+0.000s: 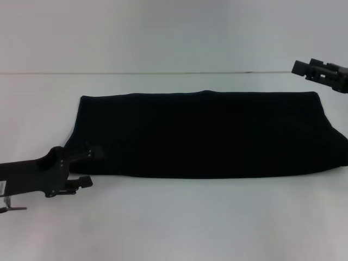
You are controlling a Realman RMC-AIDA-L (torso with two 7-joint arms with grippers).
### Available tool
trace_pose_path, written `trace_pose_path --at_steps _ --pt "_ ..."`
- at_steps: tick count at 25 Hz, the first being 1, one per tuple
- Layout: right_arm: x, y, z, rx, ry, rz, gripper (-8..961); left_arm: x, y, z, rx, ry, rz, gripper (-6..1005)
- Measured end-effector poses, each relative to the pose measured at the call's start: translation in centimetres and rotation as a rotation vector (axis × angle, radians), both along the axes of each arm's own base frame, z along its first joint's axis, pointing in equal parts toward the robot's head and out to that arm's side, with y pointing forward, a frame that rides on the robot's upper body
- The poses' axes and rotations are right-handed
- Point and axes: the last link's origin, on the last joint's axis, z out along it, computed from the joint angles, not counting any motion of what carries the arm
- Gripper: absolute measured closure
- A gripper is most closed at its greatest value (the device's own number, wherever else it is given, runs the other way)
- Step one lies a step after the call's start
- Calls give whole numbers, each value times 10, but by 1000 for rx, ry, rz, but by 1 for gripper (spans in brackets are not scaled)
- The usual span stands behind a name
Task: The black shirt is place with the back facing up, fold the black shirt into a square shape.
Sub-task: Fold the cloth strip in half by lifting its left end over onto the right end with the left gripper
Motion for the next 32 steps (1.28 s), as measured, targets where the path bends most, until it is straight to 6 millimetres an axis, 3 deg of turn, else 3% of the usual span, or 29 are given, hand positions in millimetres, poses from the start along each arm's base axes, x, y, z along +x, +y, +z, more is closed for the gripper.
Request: trace_pose_path --at_steps 12,32 --pt "-5 7 11 42 -24 17 33 -16 0 -4 28 -161 319 51" --pt "-10 11 12 62 -8 16 32 -26 8 -7 62 -92 391 50"
